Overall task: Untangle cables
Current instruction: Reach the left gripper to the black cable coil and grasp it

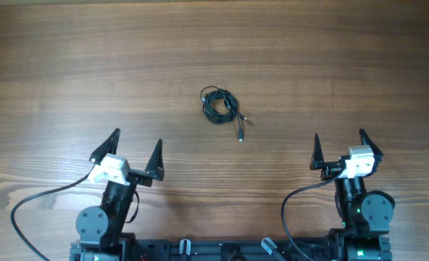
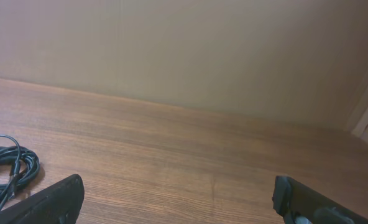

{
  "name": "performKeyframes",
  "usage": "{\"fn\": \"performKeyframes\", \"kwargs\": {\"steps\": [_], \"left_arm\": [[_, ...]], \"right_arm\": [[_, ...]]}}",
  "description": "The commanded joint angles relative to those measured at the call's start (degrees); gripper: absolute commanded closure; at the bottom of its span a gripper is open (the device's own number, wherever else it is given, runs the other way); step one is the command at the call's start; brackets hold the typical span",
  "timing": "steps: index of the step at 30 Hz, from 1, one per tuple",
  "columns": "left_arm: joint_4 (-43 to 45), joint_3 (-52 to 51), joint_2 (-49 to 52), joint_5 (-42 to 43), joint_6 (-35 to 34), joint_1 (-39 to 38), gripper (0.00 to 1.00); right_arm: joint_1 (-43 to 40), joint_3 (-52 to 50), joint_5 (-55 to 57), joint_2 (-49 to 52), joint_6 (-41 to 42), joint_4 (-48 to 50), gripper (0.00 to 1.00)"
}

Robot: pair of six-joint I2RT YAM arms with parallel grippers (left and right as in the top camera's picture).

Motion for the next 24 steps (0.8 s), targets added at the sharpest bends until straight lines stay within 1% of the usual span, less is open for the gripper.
{"fn": "performKeyframes", "kwargs": {"steps": [1, 3, 7, 9, 10, 11, 12, 13, 14, 16, 19, 20, 21, 24], "left_arm": [[0.2, 4.9, 3.5, 1.0, -1.5, -0.2, 0.00], [0.2, 8.1, 8.5, 1.0, -1.5, -0.2, 0.00], [-0.3, 17.6, 22.5, 2.0, -6.4, -0.3, 0.00], [-2.6, 24.3, 31.5, 3.4, -9.0, -0.3, 0.00], [-4.6, 28.4, 36.9, 4.9, -9.1, -0.5, 0.00], [-6.3, 31.0, 40.0, 4.8, -10.2, -1.1, 0.00], [-8.6, 34.1, 43.5, 4.7, -11.4, -1.7, 0.00], [-13.8, 39.4, 49.0, 3.9, -14.5, -2.7, 0.00], [-18.1, 43.5, 52.9, 3.9, -14.8, -3.4, 0.00], [-31.4, 56.2, 64.1, 2.7, -14.7, -6.2, 0.00], [-42.5, 68.0, 75.2, 1.3, -14.5, -10.3, 0.00], [-44.2, 70.1, 77.6, 1.3, -14.5, -11.5, 0.00], [-43.5, 71.3, 81.1, 1.4, -14.6, -14.6, 0.00], [-42.2, 71.3, 84.6, 2.0, -14.6, -19.1, 0.00]], "right_arm": [[0.2, -0.1, 0.9, 0.0, -0.7, 0.1, 0.00], [0.2, -0.1, 0.9, 0.0, -0.7, 0.1, 0.00], [0.2, -0.1, 0.9, 0.0, -0.7, 0.1, 0.01], [0.2, -0.1, 0.9, 0.0, -0.7, 0.1, 0.00], [0.2, -0.1, 0.9, 0.0, -0.7, 0.1, 0.00], [0.2, -0.1, 0.9, 0.0, -0.7, 0.1, 0.00], [0.2, -0.1, 0.9, 0.0, -0.7, 0.1, 0.00], [0.2, -0.1, 0.9, 0.0, -0.7, 0.1, 0.00], [0.2, -0.1, 0.9, 0.0, -0.7, 0.1, 0.00], [0.2, -0.1, 0.9, 0.0, -0.7, 0.1, 0.00], [0.2, -0.1, 0.9, 0.0, -0.7, 0.1, 0.00], [0.2, -0.1, 0.9, 0.0, -0.7, 0.1, 0.00], [0.2, -0.1, 0.9, 0.0, -0.7, 0.1, 0.00], [0.2, -0.1, 0.9, 0.0, -0.7, 0.1, 0.00]]}}
